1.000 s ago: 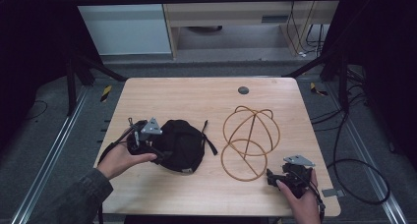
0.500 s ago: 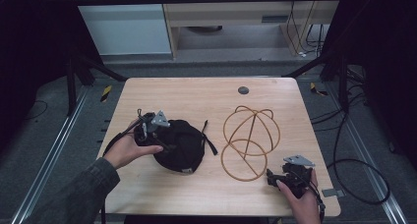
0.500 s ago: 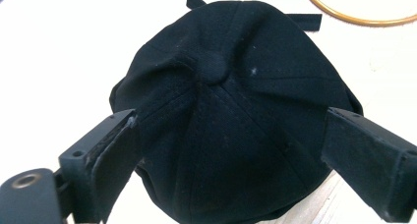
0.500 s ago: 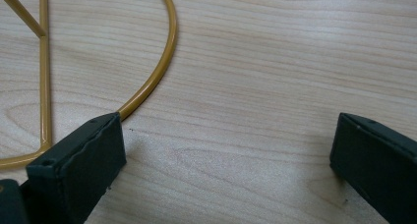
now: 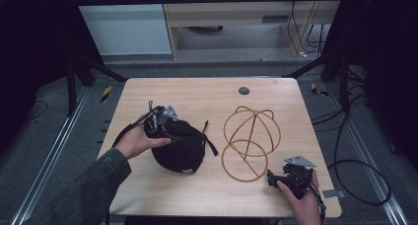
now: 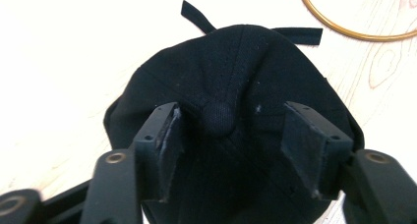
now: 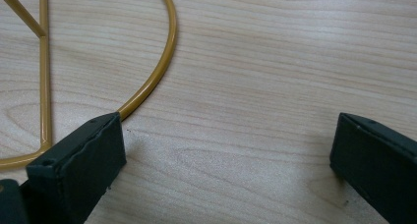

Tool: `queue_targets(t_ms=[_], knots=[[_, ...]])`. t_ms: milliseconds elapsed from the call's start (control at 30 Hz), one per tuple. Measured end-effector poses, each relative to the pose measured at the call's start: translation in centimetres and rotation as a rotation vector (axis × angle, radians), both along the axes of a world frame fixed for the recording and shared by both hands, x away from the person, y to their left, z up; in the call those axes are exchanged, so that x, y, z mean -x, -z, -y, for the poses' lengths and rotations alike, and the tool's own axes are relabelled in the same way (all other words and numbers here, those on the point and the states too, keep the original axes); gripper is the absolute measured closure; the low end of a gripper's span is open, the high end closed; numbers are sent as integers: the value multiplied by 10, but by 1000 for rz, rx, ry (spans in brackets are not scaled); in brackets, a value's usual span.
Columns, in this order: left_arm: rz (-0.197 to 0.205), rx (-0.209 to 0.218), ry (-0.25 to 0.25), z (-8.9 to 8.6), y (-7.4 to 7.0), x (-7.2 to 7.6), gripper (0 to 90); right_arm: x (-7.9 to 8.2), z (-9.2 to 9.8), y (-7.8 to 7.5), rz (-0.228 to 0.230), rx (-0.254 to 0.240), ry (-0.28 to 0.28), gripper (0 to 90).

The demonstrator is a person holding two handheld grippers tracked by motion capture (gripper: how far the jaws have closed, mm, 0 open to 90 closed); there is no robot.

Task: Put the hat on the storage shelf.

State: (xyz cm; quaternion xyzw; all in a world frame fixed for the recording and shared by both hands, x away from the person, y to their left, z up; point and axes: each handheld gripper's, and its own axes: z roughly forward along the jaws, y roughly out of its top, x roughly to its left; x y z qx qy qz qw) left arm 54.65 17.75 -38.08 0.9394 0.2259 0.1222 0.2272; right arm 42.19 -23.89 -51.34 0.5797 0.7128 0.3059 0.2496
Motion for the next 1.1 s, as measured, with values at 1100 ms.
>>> queue_targets(t_ms=[1100], knots=[[10,37,-10,-7,-10,3,737,0,0,0,0,0,0,4]])
